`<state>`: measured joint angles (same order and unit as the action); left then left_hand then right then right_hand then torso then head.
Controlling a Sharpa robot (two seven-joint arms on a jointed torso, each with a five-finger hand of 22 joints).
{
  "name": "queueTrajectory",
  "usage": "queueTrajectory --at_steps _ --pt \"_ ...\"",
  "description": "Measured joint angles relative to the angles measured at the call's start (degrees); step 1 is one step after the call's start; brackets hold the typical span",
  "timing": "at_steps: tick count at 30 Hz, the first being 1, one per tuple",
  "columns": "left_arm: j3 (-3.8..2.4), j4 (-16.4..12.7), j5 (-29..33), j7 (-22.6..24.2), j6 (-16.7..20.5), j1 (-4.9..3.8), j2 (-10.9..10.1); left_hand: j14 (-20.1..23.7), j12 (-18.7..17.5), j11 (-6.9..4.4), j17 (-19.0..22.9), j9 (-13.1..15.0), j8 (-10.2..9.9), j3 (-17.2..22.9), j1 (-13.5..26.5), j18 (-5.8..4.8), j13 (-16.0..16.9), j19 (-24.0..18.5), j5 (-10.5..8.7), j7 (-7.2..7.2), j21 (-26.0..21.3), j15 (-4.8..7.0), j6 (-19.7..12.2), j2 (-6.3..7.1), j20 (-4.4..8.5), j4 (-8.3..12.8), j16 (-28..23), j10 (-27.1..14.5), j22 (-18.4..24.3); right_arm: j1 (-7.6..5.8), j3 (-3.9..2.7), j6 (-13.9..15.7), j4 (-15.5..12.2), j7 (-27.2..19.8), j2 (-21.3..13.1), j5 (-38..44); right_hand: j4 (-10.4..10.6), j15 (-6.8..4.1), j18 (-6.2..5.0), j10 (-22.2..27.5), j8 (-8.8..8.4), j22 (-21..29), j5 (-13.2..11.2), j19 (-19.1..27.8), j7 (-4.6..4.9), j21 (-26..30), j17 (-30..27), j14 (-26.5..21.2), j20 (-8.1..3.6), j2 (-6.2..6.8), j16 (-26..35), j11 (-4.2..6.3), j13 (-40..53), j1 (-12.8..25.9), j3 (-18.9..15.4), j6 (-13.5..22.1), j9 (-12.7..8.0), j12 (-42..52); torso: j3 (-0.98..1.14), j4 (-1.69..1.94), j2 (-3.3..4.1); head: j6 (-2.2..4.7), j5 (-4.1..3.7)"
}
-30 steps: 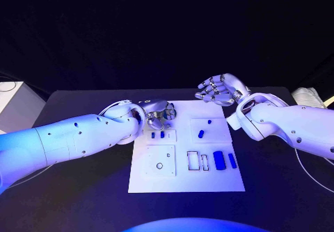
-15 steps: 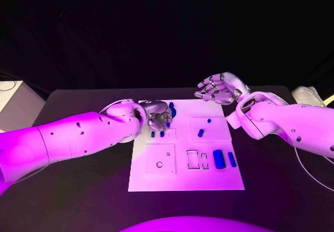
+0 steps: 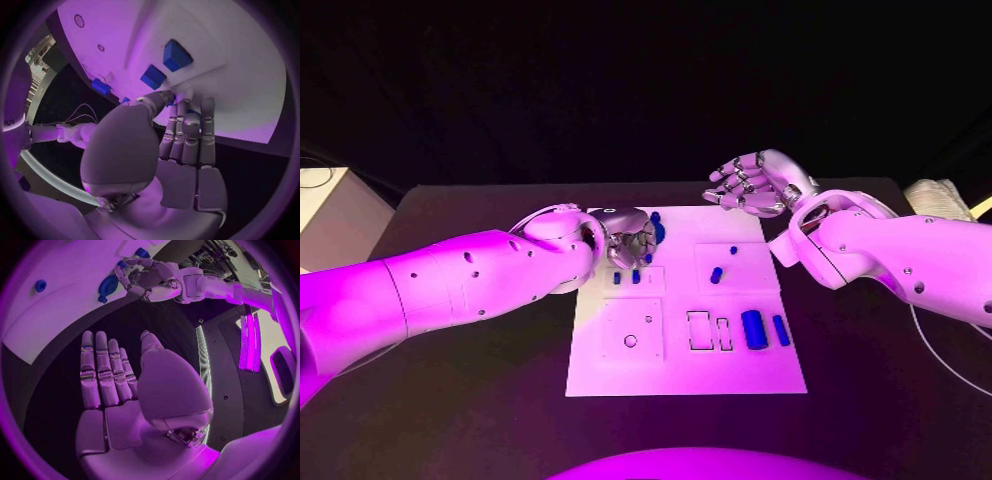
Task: Assemble the parts on the task board
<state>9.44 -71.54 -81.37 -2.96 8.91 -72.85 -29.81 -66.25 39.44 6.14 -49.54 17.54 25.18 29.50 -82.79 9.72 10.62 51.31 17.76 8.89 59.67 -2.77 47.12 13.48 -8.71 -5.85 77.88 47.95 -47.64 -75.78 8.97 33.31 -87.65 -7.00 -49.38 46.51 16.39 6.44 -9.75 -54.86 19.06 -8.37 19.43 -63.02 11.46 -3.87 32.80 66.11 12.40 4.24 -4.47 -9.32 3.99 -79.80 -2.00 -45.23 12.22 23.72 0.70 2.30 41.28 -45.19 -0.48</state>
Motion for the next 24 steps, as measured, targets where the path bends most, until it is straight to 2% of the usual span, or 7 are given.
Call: queueTrajectory --at_steps 15,24 --pt "-0.06 0.2 0.5 -0.1 -0.2 -0.08 0.4 -0.6 -1.3 0.21 -0.1 -0.4 -0.6 0.3 0.0 0.0 -1.2 0.2 -0.08 -0.05 1.0 0.2 0.5 -0.04 0.18 0.0 0.6 0.6 -1.0 0.0 -0.01 -0.1 -0.1 0.0 0.0 0.0 0.0 0.0 0.0 0.0 0.0 0.0 0.0 0.0 0.0 0.0 0.0 0.0 0.0 0.0 0.0 0.0 0.0 0.0 0.0 0.0 0.0 0.0 0.01 -0.01 0.04 -0.29 -0.08" --pt "-0.06 0.0 1.0 0.1 -0.8 -0.09 0.4 -1.0 -2.3 0.01 -0.2 -0.6 -0.8 0.8 0.0 -0.01 -1.6 0.9 -0.26 0.08 1.8 0.29 1.9 -0.03 0.03 0.5 1.4 1.2 -2.0 0.0 -0.01 -0.1 -0.1 0.0 0.0 0.0 0.0 0.0 0.0 0.0 0.0 0.0 0.0 0.0 0.0 0.0 0.0 0.0 0.0 0.0 0.0 0.0 0.0 0.0 0.0 0.0 0.0 0.0 -0.01 0.01 -0.03 -0.35 -0.08"
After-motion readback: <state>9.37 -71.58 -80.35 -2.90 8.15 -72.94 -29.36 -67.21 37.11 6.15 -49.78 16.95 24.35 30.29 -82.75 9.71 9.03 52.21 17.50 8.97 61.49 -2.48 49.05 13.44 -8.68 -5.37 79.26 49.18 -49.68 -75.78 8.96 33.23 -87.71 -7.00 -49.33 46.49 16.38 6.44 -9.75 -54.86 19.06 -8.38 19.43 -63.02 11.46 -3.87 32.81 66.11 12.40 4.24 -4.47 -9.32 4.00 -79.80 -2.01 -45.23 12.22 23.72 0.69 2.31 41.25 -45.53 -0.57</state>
